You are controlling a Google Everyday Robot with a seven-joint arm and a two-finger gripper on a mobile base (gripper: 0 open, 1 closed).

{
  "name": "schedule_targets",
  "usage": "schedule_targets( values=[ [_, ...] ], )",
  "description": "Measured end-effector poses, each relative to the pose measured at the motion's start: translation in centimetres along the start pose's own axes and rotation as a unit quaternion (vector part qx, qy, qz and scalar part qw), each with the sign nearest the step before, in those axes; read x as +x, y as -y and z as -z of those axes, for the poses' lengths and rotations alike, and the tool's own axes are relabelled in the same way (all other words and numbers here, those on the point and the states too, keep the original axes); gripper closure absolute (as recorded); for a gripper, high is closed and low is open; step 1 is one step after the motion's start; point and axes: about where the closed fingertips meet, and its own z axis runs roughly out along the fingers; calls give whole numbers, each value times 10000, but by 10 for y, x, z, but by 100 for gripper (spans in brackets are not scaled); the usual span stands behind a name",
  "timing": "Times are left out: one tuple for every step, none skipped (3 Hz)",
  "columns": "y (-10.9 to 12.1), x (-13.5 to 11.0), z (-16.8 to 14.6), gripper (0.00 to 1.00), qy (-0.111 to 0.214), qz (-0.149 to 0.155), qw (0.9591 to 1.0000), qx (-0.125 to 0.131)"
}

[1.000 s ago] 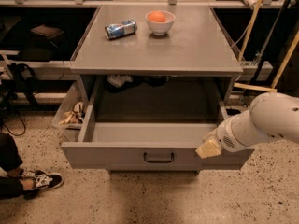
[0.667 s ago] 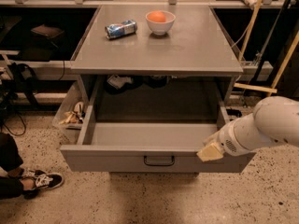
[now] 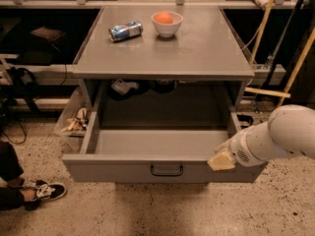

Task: Open top drawer

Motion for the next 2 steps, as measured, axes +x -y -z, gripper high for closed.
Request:
schedule_targets(
  values=[
    [0, 0, 0, 81, 0, 0, 10000, 0],
    [0, 0, 0, 58, 0, 0, 10000, 0]
  ],
)
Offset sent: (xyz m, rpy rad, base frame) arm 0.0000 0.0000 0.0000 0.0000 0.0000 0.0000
